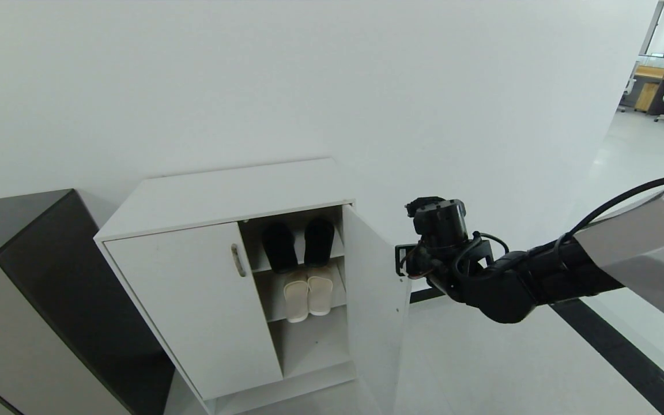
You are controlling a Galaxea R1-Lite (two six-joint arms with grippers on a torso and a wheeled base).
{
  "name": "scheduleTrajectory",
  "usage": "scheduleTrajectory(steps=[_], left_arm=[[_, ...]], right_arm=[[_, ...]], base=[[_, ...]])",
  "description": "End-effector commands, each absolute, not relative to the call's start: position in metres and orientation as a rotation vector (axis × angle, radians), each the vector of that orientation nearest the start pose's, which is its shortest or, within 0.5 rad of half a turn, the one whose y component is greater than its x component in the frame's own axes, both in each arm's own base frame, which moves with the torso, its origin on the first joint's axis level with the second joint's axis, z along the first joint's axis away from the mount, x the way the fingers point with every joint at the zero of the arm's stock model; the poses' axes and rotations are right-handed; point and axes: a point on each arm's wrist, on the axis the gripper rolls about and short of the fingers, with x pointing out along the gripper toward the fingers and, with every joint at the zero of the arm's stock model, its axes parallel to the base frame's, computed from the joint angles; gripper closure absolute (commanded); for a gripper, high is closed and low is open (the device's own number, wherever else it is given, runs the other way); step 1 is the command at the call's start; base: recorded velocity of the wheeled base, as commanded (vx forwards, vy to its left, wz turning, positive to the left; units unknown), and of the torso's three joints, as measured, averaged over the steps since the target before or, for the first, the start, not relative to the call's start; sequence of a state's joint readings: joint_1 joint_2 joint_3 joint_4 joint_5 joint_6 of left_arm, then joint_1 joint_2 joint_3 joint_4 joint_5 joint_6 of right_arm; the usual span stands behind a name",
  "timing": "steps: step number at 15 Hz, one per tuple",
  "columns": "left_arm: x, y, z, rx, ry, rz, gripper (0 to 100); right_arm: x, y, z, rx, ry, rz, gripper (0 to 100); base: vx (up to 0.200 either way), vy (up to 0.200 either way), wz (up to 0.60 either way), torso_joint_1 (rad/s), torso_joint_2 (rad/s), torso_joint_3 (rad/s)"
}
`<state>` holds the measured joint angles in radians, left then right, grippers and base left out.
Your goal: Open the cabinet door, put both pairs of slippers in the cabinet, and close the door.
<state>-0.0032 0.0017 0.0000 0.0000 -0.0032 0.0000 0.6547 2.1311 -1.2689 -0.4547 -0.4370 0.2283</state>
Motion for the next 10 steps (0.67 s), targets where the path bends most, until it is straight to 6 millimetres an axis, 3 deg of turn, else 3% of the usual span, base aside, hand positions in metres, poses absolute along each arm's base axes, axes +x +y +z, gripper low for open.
scheduleTrajectory(steps=[1, 4, 10], left_arm=[[-0.023, 0.0, 0.076, 0.0, 0.003, -0.006, 100], [-0.023, 0.0, 0.076, 0.0, 0.003, -0.006, 100], [-0.023, 0.0, 0.076, 0.0, 0.003, -0.006, 100]], right_arm=[[0.318, 0.257, 0.148, 0.02, 0.346, 0.224, 100], [0.317, 0.256, 0.15, 0.028, 0.345, 0.226, 100], [0.312, 0.252, 0.136, 0.0, 0.32, 0.307, 100]], base=[[0.0, 0.0, 0.0, 0.0, 0.0, 0.0], [0.0, 0.0, 0.0, 0.0, 0.0, 0.0], [0.0, 0.0, 0.0, 0.0, 0.0, 0.0]])
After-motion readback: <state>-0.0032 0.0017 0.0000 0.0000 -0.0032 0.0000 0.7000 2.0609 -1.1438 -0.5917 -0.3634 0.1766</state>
